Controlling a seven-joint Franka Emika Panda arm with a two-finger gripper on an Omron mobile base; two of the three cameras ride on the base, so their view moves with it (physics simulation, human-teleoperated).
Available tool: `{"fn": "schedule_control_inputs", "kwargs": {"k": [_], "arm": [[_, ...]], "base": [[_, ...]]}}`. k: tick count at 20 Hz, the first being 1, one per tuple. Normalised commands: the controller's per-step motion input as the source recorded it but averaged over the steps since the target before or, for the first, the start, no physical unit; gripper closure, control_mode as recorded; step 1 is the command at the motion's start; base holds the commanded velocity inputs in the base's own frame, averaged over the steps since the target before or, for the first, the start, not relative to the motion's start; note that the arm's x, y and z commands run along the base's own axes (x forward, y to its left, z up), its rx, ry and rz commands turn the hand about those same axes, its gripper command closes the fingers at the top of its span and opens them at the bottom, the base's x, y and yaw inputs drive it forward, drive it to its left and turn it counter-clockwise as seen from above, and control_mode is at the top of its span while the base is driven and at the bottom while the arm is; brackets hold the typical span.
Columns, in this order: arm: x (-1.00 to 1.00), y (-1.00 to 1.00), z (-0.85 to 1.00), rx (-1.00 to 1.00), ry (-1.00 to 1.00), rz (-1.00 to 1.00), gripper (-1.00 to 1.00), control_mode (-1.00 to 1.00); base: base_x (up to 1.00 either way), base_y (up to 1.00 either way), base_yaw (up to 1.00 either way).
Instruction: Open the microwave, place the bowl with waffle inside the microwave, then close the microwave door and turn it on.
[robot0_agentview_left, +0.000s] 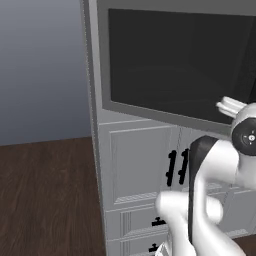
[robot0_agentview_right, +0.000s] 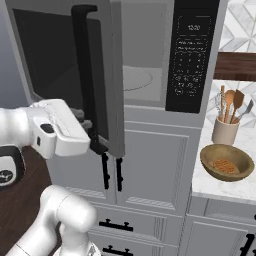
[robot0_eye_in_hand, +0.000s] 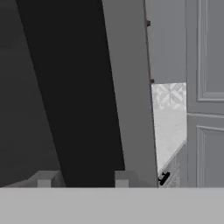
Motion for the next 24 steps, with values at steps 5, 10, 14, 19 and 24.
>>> {"fn": "schedule_control_inputs", "kwargs": {"k": [5,10,14,19,24], "arm": [[-0.97,0.6,-0.14,-0.12,-0.06,-0.24,1.0,-1.0],[-0.44,0.61,-0.42,-0.09,-0.19,-0.07,1.0,-1.0],[-0.12,0.1,-0.33,0.0,-0.11,-0.06,1.0,-1.0],[-0.4,-0.7,0.0,0.0,-0.02,-0.02,1.0,-1.0],[-0.11,-0.99,0.0,0.17,-0.08,0.15,1.0,-1.0]], "base": [[0.0,0.0,0.0],[0.0,0.0,0.0],[0.0,0.0,0.0],[0.0,0.0,0.0],[0.0,0.0,0.0]]}}
